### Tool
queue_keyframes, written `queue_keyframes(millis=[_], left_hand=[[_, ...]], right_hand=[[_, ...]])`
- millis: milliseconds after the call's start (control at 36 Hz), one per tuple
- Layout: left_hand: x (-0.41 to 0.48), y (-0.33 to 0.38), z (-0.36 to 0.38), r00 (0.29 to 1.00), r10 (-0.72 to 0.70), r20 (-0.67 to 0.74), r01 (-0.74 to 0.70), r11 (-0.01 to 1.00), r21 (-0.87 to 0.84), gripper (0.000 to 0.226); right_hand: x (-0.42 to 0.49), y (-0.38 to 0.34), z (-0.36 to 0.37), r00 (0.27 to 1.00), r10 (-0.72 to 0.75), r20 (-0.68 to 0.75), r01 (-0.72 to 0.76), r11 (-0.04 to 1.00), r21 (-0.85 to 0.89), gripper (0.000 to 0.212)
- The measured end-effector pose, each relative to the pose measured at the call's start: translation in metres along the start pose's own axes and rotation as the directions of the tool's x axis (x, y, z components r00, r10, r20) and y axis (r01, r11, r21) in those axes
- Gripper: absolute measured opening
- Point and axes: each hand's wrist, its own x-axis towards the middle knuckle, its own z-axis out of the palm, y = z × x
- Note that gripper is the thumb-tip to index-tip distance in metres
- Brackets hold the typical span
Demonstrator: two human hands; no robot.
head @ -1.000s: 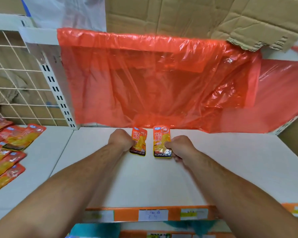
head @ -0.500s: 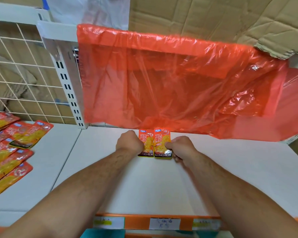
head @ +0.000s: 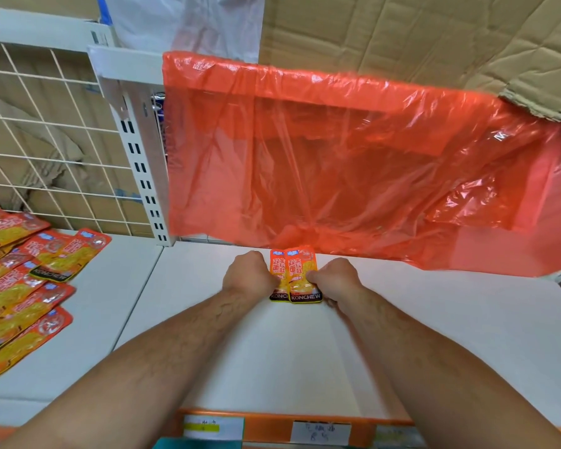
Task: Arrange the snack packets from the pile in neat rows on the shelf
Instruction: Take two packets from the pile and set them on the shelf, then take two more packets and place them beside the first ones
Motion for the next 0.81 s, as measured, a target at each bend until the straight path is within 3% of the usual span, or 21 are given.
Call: queue_keyframes(millis=[278, 611, 722, 806], left_hand=[[-0.002, -0.003, -0.007, 0.999, 0.034, -0.038, -0.029, 0.993, 0.117, 0.031], [-0.007, -0.009, -0.002, 0.990, 0.142, -0.023, -0.134, 0.967, 0.215, 0.025], [-0.021, -0.016, -0.007, 0.964, 0.246, -0.096, -0.205, 0.927, 0.314, 0.028], [-0.037, -0.025, -0.016, 0.928, 0.335, -0.166, -0.237, 0.871, 0.431, 0.019]], right_hand=[[-0.008, -0.006, 0.006, 0.992, -0.073, -0.103, 0.029, 0.927, -0.375, 0.023], [-0.015, -0.003, 0.004, 0.979, -0.152, -0.139, 0.071, 0.882, -0.467, 0.028], [-0.029, -0.003, 0.004, 0.930, -0.341, -0.136, 0.223, 0.819, -0.529, 0.040], [-0.044, -0.007, 0.012, 0.852, -0.523, -0.036, 0.409, 0.706, -0.578, 0.049]])
